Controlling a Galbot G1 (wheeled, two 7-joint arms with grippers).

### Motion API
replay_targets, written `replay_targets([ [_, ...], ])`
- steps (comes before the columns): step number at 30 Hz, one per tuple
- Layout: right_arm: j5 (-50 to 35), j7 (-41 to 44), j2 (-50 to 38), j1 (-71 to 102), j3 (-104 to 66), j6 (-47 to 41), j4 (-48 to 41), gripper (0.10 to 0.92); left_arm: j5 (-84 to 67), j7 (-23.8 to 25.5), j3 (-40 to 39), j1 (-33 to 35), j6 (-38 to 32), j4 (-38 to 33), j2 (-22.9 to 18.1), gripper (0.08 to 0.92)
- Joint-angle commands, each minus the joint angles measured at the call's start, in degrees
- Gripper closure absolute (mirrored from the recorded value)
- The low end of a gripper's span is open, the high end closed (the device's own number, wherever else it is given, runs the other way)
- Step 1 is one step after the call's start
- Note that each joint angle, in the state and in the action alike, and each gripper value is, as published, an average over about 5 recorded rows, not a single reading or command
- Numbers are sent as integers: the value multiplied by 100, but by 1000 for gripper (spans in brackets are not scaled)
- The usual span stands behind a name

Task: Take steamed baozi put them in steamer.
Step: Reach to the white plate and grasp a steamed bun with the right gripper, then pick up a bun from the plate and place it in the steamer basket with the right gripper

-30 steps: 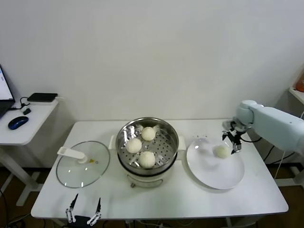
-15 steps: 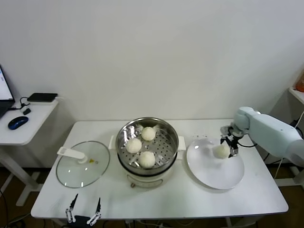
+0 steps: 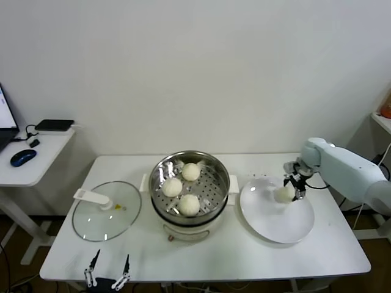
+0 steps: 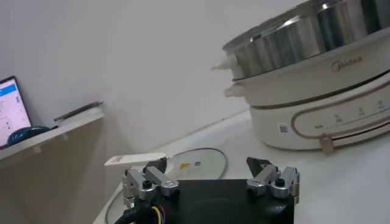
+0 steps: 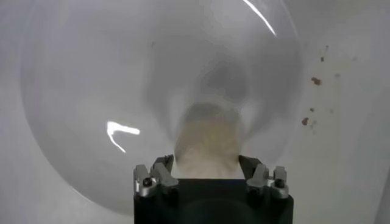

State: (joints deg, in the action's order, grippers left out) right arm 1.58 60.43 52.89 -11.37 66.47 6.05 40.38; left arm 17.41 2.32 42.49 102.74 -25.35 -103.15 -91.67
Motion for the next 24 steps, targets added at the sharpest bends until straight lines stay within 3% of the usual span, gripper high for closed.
replay_targets([
  [1,37,5,41,34,-74,32,-61,310,-1,0,-1,8,3,-10,11,177],
  [12,-139,71,42,-224,173,9,60,443,8,-2,17,66,8,-73,6,177],
  [17,-874,81,-259,-1047,1164,-363,934,464,4,-4,23,68,3,-99,10,177],
  [24,-2731,-14,-491,-3313,3050,-1146,2805,457,27,-1,-34,23,1,-52,39,177],
])
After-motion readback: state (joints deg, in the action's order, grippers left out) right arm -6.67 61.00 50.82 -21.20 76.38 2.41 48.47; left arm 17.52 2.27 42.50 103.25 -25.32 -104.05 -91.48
